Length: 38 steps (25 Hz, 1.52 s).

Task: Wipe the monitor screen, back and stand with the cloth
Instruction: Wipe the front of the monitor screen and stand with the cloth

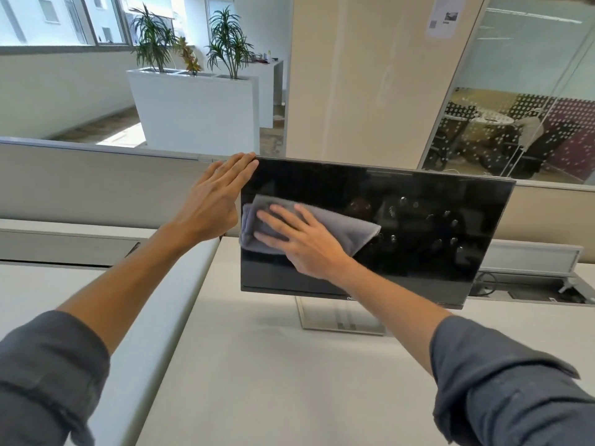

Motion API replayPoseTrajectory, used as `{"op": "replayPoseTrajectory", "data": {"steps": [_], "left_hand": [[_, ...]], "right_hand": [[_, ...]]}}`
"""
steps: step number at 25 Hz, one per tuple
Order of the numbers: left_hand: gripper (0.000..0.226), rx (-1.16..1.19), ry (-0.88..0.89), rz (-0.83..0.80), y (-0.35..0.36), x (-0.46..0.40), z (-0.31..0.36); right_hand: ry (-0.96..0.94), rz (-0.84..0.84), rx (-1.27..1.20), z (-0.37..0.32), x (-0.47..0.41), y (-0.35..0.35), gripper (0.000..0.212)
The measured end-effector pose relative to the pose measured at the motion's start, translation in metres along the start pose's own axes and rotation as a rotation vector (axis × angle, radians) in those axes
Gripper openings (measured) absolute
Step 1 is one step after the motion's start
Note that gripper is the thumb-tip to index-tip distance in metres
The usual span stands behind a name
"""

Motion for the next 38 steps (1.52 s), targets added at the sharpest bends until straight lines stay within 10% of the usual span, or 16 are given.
{"op": "replayPoseTrajectory", "data": {"steps": [5, 12, 23, 30, 38], "left_hand": [[0.080, 0.030, -0.012, 0.003, -0.002, 0.001, 0.002], [0.076, 0.195, -0.069, 0.046, -0.006, -0.003, 0.002], [0.082, 0.049, -0.066, -0.038, -0.006, 0.020, 0.013], [0.091, -0.023, -0.049, 0.028, -0.004, 0.007, 0.026], [0.081, -0.143, -0.048, -0.059, 0.014, -0.005, 0.047]], "right_hand": [[-0.243, -0.128, 0.002, -0.046, 0.048, 0.029, 0.059], [0.122, 0.098, 0.022, 0.033, -0.038, -0.043, 0.055], [-0.292, -0.200, -0.036, -0.041, 0.043, 0.018, 0.048], [0.067, 0.086, 0.081, 0.076, 0.003, -0.058, 0.062], [-0.307, -0.208, -0.012, 0.000, 0.097, 0.018, 0.065]]}}
Point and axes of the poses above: each hand's wrist, its own x-axis away from the middle knuckle, its own y-axis out of the palm, z = x × y, the point moved 4 cm from there along -x, towards the middle knuckle, and after that the axes turned 9 degrees about z, right-handed, at the moved point
